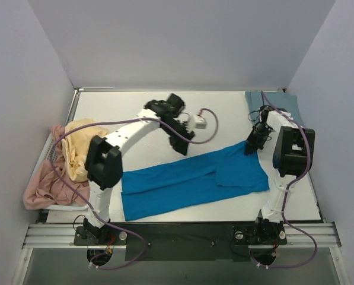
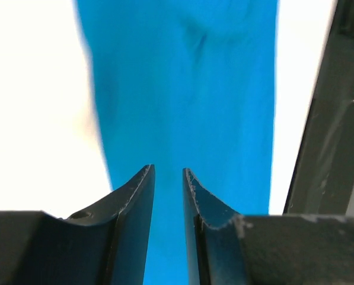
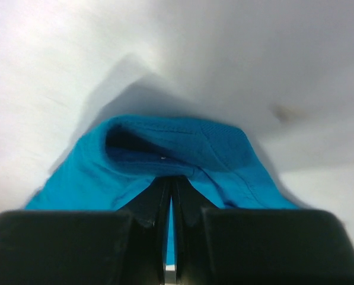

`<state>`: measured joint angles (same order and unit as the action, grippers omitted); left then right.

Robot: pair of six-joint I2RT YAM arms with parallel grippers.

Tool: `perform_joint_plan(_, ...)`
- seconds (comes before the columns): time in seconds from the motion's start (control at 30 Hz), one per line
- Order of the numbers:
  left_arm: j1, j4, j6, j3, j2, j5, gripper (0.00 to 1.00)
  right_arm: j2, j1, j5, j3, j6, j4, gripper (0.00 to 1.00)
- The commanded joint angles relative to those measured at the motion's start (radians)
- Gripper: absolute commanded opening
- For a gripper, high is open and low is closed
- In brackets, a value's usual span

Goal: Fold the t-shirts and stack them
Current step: Rotate the tshirt 80 degrees

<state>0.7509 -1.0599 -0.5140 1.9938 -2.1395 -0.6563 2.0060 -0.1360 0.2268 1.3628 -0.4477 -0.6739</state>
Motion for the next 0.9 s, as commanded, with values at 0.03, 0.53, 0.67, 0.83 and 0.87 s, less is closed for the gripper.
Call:
perform_joint_plan(0.03,-0.209,0.073,-0.037,-0.398,0.281,0.196,0.35,0.204,0.130,0.049,0.313,-0.078,-0.082,0.00)
perform_joint_plan(0.53,-0.375,0.087,-0.080,-1.022,0.573,0.402,0.35,0.620,0.305,0.355,1.056,-0.425,0.275,0.00)
perform_joint_plan(0.67,-0.364,0.112,-0.060,-1.136,0.605,0.371,0.35,0.484,0.282,0.394,0.998,-0.320,0.320,0.16)
perform_joint_plan(0.83,-0.332,0.141,-0.054,-1.201,0.639,0.366,0.35,0.190,0.223,0.272,0.611,-0.131,0.231,0.31)
perform_joint_plan(0.87,-0.326,0.143,-0.054,-1.201,0.642,0.368,0.35,0.116,0.210,0.232,0.564,-0.109,0.177,0.35)
